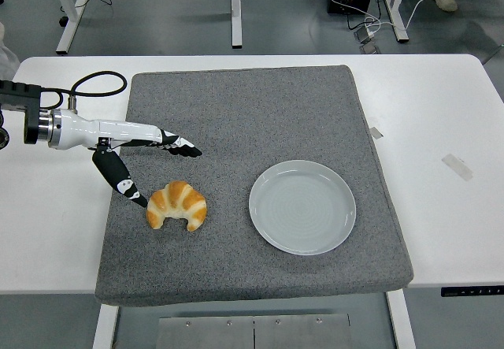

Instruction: Place the bread on the plate

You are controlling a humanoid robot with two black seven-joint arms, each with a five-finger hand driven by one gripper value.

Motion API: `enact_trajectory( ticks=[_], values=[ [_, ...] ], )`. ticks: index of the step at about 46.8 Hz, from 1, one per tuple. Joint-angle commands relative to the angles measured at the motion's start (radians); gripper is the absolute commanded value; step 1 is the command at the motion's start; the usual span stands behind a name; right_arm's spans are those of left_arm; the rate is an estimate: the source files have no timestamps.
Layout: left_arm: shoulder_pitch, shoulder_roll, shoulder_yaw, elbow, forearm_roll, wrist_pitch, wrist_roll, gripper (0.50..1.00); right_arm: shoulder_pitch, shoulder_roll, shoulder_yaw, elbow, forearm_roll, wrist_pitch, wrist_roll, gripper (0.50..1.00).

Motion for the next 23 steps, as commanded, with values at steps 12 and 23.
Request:
enact_trajectory(
  ticks=[12,23],
  values=[
    [0.016,0.003,0.007,-0.005,0.094,0.0,-0.01,0.965,0.0,0.0,0.002,0.013,0.001,0.005,0.001,1.0],
    [0.015,-0.012,0.039,-0.005,0.116,0.037,-0.01,0.958,-0.001,0.0,0.002,0.013,0.001,0.007,0.0,1.0]
  ],
)
